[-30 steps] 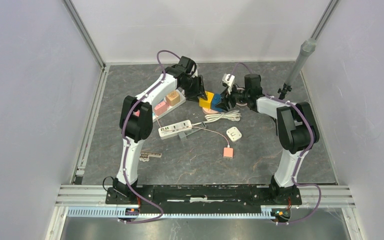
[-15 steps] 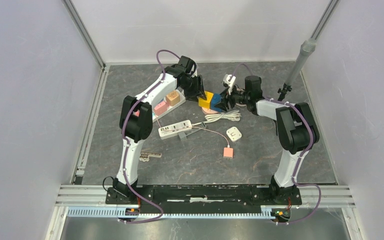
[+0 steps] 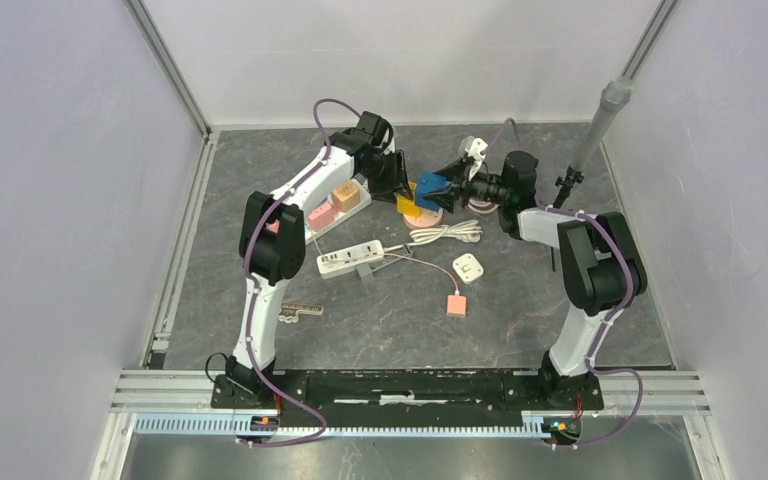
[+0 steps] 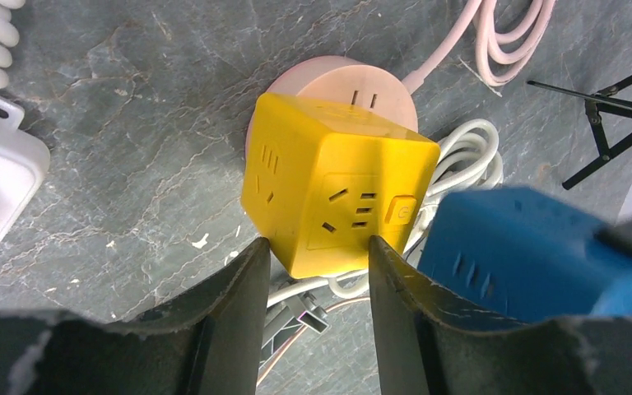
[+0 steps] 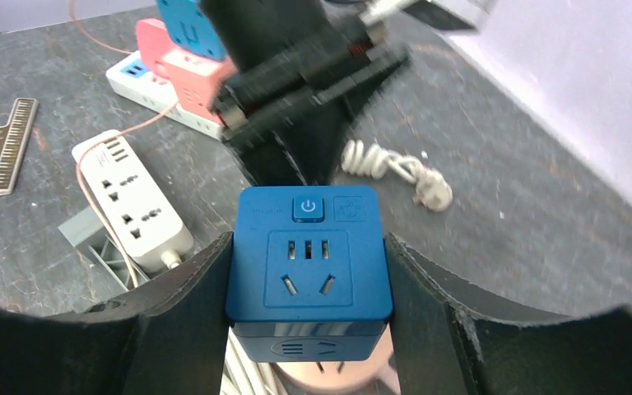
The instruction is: Pull the plug off the socket
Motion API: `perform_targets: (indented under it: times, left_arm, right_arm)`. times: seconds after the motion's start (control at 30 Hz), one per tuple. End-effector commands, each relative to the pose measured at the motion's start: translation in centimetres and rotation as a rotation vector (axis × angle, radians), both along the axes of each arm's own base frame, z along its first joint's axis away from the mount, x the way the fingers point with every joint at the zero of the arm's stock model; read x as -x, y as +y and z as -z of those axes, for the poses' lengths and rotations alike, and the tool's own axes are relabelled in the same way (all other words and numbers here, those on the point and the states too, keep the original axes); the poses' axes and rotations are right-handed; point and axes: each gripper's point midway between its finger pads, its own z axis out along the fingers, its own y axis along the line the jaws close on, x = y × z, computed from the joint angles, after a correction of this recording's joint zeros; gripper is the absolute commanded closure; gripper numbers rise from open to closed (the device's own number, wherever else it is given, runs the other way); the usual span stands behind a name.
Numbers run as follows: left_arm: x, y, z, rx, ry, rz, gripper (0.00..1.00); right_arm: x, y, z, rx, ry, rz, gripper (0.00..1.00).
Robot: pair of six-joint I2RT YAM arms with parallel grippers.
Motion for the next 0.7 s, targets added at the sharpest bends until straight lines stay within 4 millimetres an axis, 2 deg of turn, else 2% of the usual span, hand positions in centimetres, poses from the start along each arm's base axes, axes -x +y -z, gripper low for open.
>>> perform_targets:
  times: [0.0, 0.13, 0.23, 0.37, 0.5, 0.6, 0.67]
  left_arm:
    - [5.2, 5.1, 10.3, -0.332, 0.220, 0.057, 0.48]
    - [4.6, 4.4, 9.3, -0.302, 0.198, 0.060, 0.47]
    - [3.7, 3.5, 7.6, -0.259, 0.160, 0.067, 0.47]
    - [2.0, 1.6, 3.7, -0.165, 0.072, 0.103, 0.44]
    - [0.0, -0.1, -1.1, -0.081, -0.051, 0.142, 0.42]
    - [-1.0, -0.5, -4.1, -0.053, -0.138, 0.151, 0.40]
    - [-1.4, -0.5, -5.4, -0.037, -0.182, 0.147, 0.38]
  right_arm:
    - [1.5, 2.1, -4.7, 0.035, -0.219, -0.100, 1.00]
    - [0.8, 0.7, -6.0, 0.039, -0.239, -0.041, 1.00]
    - [0.3, -0.3, -6.7, 0.047, -0.228, 0.001, 1.00]
    - [0.4, -1.4, -7.1, 0.067, -0.202, 0.066, 1.00]
    - [-0.3, -2.1, -8.1, 0.025, -0.017, 0.155, 1.00]
    - [0.3, -2.0, -8.5, -0.022, 0.091, 0.174, 1.00]
    - [0.8, -2.7, -8.6, -0.039, 0.112, 0.231, 1.00]
